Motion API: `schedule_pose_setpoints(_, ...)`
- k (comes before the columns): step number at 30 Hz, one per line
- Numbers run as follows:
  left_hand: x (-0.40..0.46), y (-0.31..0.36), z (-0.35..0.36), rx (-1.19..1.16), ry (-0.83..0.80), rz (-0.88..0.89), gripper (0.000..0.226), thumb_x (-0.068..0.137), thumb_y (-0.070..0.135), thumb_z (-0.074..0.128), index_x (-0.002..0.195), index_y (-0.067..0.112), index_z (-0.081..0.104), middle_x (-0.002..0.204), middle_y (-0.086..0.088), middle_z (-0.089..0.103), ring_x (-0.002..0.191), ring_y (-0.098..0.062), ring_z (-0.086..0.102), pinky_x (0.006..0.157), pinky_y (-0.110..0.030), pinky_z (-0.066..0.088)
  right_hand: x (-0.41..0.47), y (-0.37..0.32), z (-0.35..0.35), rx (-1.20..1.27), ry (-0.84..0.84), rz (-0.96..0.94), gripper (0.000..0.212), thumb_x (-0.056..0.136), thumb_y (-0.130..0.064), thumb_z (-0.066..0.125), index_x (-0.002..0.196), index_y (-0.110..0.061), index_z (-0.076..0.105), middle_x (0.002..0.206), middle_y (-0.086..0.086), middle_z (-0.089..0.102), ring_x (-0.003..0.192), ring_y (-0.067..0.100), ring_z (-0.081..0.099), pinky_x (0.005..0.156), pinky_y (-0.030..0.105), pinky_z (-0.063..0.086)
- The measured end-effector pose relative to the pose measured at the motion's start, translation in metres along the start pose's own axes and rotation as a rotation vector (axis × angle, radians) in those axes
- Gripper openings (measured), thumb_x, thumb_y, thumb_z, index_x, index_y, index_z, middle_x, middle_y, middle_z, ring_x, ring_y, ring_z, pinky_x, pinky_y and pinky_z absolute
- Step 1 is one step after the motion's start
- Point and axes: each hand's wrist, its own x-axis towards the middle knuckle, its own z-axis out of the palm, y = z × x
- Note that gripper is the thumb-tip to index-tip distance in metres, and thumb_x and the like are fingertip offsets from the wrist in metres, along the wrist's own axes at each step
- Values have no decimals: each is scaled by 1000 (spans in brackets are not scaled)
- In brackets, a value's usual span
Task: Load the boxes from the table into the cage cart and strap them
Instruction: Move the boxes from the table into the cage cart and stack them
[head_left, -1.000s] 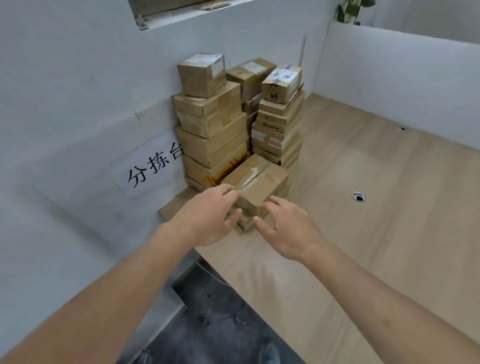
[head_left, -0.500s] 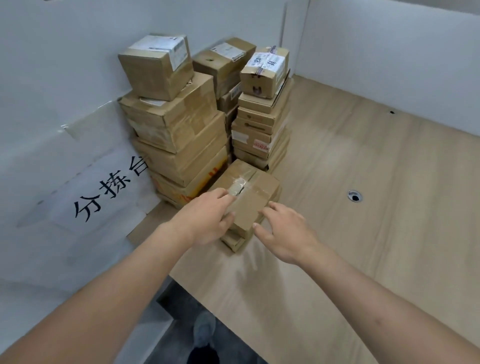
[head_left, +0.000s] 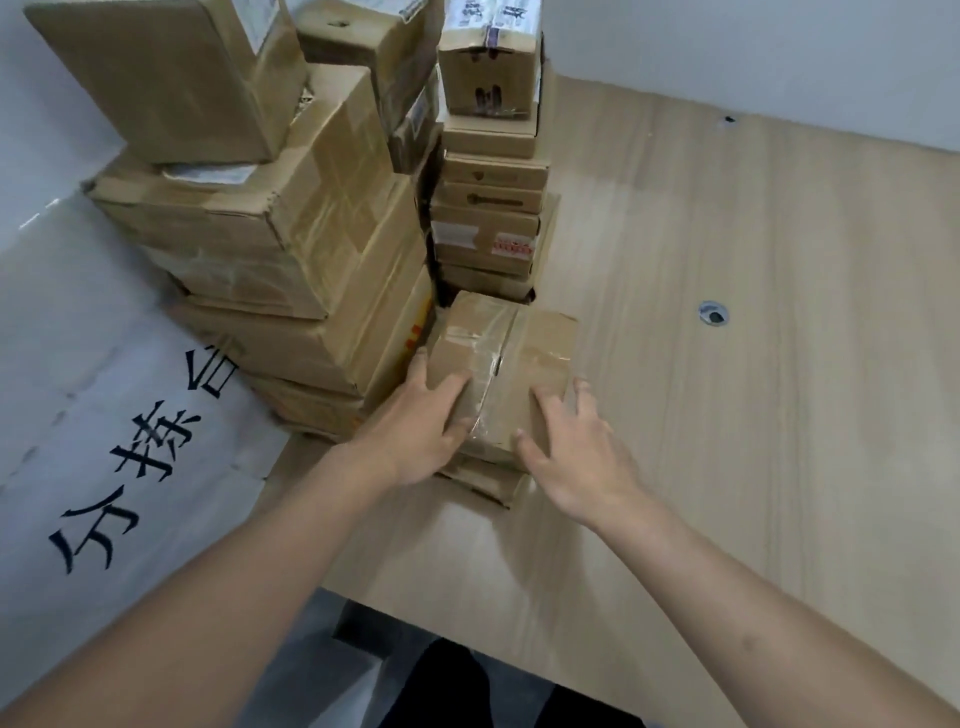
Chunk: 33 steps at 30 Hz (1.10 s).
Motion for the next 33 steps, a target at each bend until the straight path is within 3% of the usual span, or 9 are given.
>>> schedule_pose_setpoints(5,-2,-13,14,-213,-44,-13,69,100,58,54,154,59,11,160,-5,26,144,-29,39,118,-51,37,-9,2,24,276,30,46,72,106,-52,45,164,-38,7,169,11,16,148,33,36,114,43,37)
schedule_pose_setpoints(10,-6,-16,17,-246,-29,17,75,98,59,58,157,55,12,152,-6,35,141,-27,42,120,-46,36,-12,4,33,431,98,23,73,105,-46,51,165,-34,11,158,2,34,144,21,39,109,28,34)
schedule_pose_setpoints(16,-24,-5,5,-239,-16,53,81,94,65,60,160,50,15,146,-6,40,137,-24,44,116,-39,37,-33,6,14,435,148,9,73,103,-47,54,165,-32,17,151,0,41,138,19,45,111,32,38)
schedule_pose_setpoints(22,-51,27,-25,-158,68,72,92,90,69,63,163,37,16,136,-8,48,126,-25,52,106,-37,44,-60,8,-25,407,179,-41,74,101,-48,55,164,-32,19,151,1,41,137,19,45,105,27,36)
schedule_pose_setpoints(25,-70,49,-38,-116,136,67,96,88,70,64,163,32,18,135,-10,51,124,-27,53,105,-37,45,-73,13,-46,377,200,-85,76,99,-49,56,163,-32,20,147,3,44,134,22,48,109,35,41)
schedule_pose_setpoints(28,-89,71,-43,-97,199,22,103,82,77,65,162,32,18,132,-9,52,117,-25,54,103,-40,48,-88,21,-68,351,209,-142,76,98,-48,57,163,-32,21,144,4,45,130,24,50,108,39,44)
schedule_pose_setpoints(33,-131,110,-41,-116,288,-38,103,82,77,65,162,35,15,128,-6,53,107,-19,53,90,-33,47,-113,37,-97,320,197,-263,77,96,-47,58,162,-30,23,143,5,46,128,24,51,106,39,46)
